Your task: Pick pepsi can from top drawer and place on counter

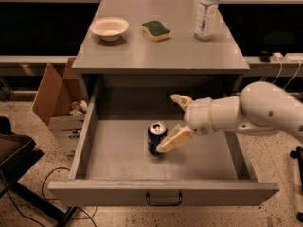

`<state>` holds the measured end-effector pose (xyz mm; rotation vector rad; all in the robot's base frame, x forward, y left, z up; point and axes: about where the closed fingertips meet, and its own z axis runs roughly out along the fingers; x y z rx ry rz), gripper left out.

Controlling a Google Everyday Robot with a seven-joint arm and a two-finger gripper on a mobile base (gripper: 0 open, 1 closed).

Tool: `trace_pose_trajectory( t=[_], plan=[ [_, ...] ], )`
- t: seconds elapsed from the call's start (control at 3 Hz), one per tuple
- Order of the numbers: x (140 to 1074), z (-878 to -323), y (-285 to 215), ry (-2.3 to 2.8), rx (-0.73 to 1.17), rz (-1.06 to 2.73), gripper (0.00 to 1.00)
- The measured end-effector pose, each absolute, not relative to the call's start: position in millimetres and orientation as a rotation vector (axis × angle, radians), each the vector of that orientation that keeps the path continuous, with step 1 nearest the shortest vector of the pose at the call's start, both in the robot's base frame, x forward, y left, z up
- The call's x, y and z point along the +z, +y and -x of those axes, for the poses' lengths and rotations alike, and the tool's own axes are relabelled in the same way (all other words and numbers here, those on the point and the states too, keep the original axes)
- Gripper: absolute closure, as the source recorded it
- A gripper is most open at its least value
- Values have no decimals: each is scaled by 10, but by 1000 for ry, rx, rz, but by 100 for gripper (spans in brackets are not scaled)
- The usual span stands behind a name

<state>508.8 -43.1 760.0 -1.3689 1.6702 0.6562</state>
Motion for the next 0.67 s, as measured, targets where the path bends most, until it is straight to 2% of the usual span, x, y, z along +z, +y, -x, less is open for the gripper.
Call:
trace_pose_trajectory(
  t=[0.33,0.67],
  plan=[
    [7135,-5267,-262,1688,660,1354,0],
    [6744,-5458,-157,1694,666,1342,16]
  ],
)
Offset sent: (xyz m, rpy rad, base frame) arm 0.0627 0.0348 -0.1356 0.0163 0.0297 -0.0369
